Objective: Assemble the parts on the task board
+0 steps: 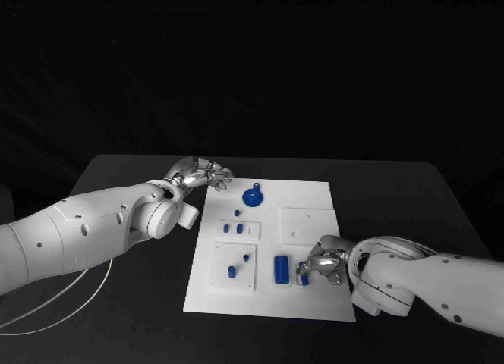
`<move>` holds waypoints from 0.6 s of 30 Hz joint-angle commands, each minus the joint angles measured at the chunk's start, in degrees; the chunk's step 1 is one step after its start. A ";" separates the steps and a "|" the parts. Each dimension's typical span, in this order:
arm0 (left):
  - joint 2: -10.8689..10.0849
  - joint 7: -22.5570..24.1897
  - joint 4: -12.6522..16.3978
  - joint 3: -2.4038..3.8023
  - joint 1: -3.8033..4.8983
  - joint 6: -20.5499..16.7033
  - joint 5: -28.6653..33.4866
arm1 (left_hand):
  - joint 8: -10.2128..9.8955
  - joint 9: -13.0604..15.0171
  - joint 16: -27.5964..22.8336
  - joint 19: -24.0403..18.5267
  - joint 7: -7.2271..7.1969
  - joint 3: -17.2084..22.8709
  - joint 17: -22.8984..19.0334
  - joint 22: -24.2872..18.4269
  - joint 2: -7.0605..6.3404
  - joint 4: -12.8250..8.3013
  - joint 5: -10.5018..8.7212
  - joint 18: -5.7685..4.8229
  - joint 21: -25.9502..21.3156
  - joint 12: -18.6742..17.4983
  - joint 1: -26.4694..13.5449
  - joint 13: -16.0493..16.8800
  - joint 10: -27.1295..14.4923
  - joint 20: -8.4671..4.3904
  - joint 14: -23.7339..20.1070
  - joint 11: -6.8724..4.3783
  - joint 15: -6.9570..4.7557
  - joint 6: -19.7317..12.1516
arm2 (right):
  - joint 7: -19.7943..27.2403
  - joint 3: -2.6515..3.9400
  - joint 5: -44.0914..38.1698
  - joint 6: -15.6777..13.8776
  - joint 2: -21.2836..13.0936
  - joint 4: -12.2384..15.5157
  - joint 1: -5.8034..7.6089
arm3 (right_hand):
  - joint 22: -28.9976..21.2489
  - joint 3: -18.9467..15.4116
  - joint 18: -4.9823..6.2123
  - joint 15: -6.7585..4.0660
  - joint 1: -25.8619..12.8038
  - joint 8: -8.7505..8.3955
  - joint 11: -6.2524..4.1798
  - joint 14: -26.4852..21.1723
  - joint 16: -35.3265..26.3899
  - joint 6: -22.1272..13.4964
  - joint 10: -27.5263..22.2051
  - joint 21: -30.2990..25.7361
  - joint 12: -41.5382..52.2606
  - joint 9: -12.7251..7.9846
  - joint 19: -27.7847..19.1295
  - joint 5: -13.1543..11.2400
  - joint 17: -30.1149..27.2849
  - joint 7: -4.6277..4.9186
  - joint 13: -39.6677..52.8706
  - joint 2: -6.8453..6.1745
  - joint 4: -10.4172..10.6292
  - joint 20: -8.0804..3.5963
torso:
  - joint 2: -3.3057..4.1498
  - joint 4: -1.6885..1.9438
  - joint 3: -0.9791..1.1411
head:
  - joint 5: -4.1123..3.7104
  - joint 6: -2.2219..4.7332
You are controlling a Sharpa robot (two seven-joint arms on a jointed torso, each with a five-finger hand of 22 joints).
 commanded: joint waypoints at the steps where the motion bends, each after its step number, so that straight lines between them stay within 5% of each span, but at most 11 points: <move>1: 0.04 0.24 0.13 0.04 0.04 0.86 0.30 | 0.21 -0.07 -0.31 0.08 -0.23 -0.39 0.09 0.06 0.56 0.06 -0.12 0.43 -0.26 -0.27 0.17 -0.09 0.41 0.38 0.45 0.09 0.01 -0.26 | 1.30 -0.02 0.12 1.45 0.26 0.16 -0.11 | 0.50 -0.07 2.28 -0.28 -0.18 -0.15 -0.15 -0.03 -0.17 0.50 0.40 -0.37 0.25 -0.03 -0.06 -0.26 0.10 0.05 2.83 -0.74 0.48 -0.29 | 0.00 -0.01 -0.03 | 0.05 -0.05; 18: 0.08 0.23 0.13 0.04 0.04 0.84 0.30 | 0.21 -0.09 -0.38 0.08 -0.23 -0.41 0.17 0.10 0.57 0.09 -0.12 0.42 -0.30 -0.27 0.15 -0.11 0.41 0.38 0.45 0.09 0.01 -0.26 | 2.19 -0.02 0.13 2.90 0.28 0.53 -0.11 | 0.54 -0.13 2.28 -0.35 0.01 -0.15 -0.20 -0.09 -0.25 0.45 0.34 -0.39 0.19 0.04 0.01 -0.38 0.05 0.01 2.80 -1.43 1.26 -0.44 | -0.01 -0.01 0.01 | 0.15 -0.18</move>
